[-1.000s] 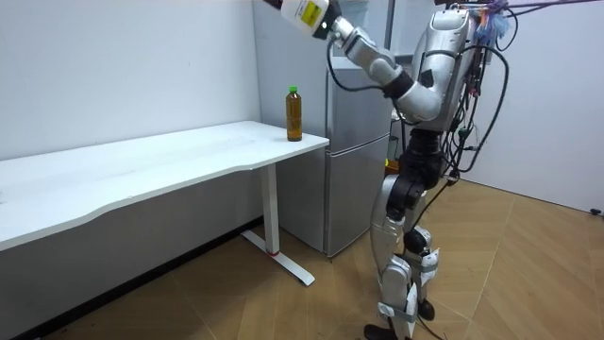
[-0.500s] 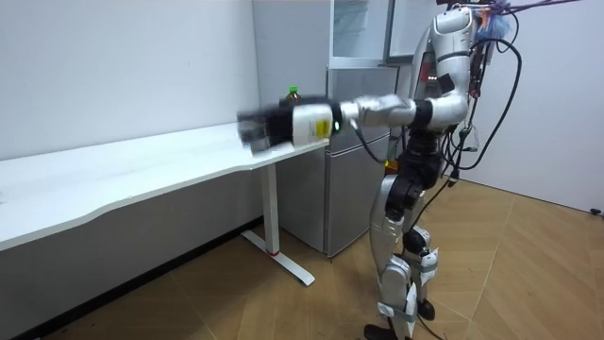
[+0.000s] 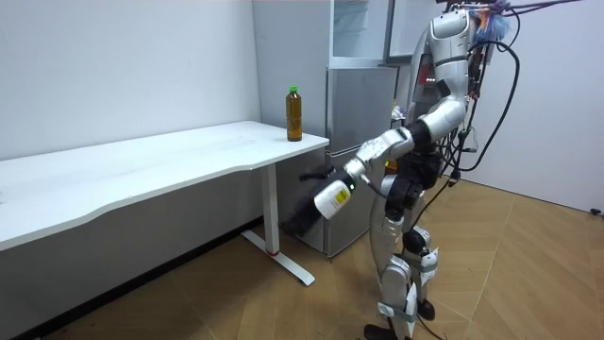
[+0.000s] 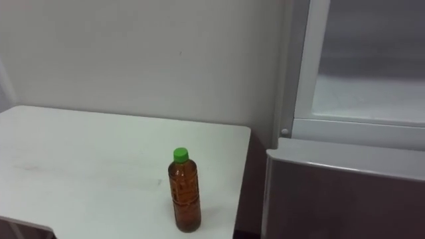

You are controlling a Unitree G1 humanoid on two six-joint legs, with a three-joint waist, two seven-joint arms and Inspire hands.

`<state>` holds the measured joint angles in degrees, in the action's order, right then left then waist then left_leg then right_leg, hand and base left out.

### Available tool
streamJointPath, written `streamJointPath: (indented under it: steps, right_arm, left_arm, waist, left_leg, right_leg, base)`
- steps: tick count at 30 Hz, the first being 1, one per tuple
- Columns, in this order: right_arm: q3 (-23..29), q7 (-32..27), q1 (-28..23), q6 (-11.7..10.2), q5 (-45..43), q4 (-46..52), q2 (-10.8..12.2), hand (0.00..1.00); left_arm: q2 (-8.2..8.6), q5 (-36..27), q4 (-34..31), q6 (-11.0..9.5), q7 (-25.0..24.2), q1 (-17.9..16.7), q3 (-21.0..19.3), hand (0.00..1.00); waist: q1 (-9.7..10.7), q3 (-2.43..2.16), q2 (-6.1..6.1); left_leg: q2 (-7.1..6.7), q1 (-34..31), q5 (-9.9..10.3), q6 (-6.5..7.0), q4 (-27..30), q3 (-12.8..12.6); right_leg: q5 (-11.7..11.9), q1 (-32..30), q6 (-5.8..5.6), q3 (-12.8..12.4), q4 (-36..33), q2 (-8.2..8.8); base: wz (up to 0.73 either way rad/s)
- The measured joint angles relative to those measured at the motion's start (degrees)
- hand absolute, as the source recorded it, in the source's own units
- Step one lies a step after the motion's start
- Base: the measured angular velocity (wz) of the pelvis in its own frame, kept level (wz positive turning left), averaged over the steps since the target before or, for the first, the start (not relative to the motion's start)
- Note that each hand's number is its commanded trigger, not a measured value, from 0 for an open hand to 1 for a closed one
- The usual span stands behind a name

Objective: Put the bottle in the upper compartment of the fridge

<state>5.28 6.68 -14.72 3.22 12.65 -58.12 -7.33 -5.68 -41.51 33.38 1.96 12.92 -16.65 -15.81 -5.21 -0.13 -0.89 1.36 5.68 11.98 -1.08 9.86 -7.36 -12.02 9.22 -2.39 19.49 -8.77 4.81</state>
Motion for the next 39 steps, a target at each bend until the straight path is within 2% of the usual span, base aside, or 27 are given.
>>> streamJointPath:
  steps: [1,5,6,9,13,20,25,39]
  right_arm:
    - [-0.02,0.01,0.20,-0.47,0.47,-0.51,0.01,0.00]
    - [0.10,0.22,1.21,-1.85,0.24,-2.41,0.27,0.00]
    - [0.10,0.36,1.22,-2.38,0.28,-2.52,0.24,0.00]
    - [0.08,0.34,1.90,-2.69,0.93,-3.28,0.24,0.00]
    - [-0.33,0.12,3.10,-3.19,1.43,-5.23,0.39,0.00]
    - [-2.57,-0.93,4.23,-3.12,3.06,-6.65,0.48,0.00]
    - [-3.49,-2.38,4.58,-3.00,4.05,-6.98,0.64,0.00]
    - [-4.02,-2.86,4.75,-2.35,5.30,-7.70,0.61,0.00]
  left_arm:
    - [-0.04,0.81,3.41,-0.67,-0.95,0.27,1.51,0.00]
    - [0.09,6.34,12.18,-1.14,-3.83,0.83,5.11,0.00]
    - [0.20,9.17,14.56,-1.17,-4.71,0.94,6.36,0.00]
    - [0.30,12.66,18.59,-1.14,-6.26,0.86,10.46,0.00]
    - [0.62,16.25,23.43,-1.13,-8.99,1.43,11.81,0.00]
    - [0.60,21.10,24.49,-0.94,-9.74,2.14,12.69,0.00]
    - [0.62,23.40,24.82,0.49,-10.58,3.13,12.79,0.00]
    - [0.54,23.62,26.58,0.65,-12.95,3.95,13.76,0.00]
  waist:
    - [0.42,-0.05,-0.19]
    - [2.13,0.10,-0.13]
    - [2.60,0.34,0.09]
    - [3.74,0.39,-0.28]
    - [4.43,0.41,0.05]
    - [4.91,0.34,0.54]
    - [5.12,0.33,0.54]
    - [5.09,0.34,0.47]
  left_leg:
    - [0.00,0.14,0.00,0.00,-0.20,-0.17]
    - [0.03,0.24,0.02,0.02,-0.25,-0.52]
    - [0.03,0.35,0.05,0.02,-0.35,-0.74]
    - [0.08,0.38,0.25,0.06,-0.64,-1.17]
    - [0.15,0.87,0.25,0.06,-0.87,-2.03]
    - [0.14,0.89,0.25,0.07,-1.29,-2.90]
    - [0.15,0.93,0.26,0.08,-1.27,-3.65]
    - [0.17,0.98,0.26,0.11,-1.26,-3.61]
  right_leg:
    - [0.01,0.02,-0.01,-0.43,-0.02,-0.01]
    - [0.04,0.09,-0.03,-0.83,-0.14,-0.03]
    - [0.05,-0.16,-0.03,-1.09,-0.11,-0.04]
    - [0.07,-0.18,-0.08,-1.60,-0.06,-0.10]
    - [0.08,-0.25,-0.09,-2.18,-0.07,-0.16]
    - [0.14,-0.99,-0.18,-2.88,-0.12,-0.18]
    - [0.28,-1.11,-0.27,-3.74,-0.12,-0.21]
    - [0.29,-1.08,-0.27,-3.89,-0.12,-0.24]
  base:
    - [-0.13]
    - [-0.06]
    - [-0.04]
    - [-0.08]
    - [-0.10]
    - [-0.06]
    - [-0.07]
    - [0.00]
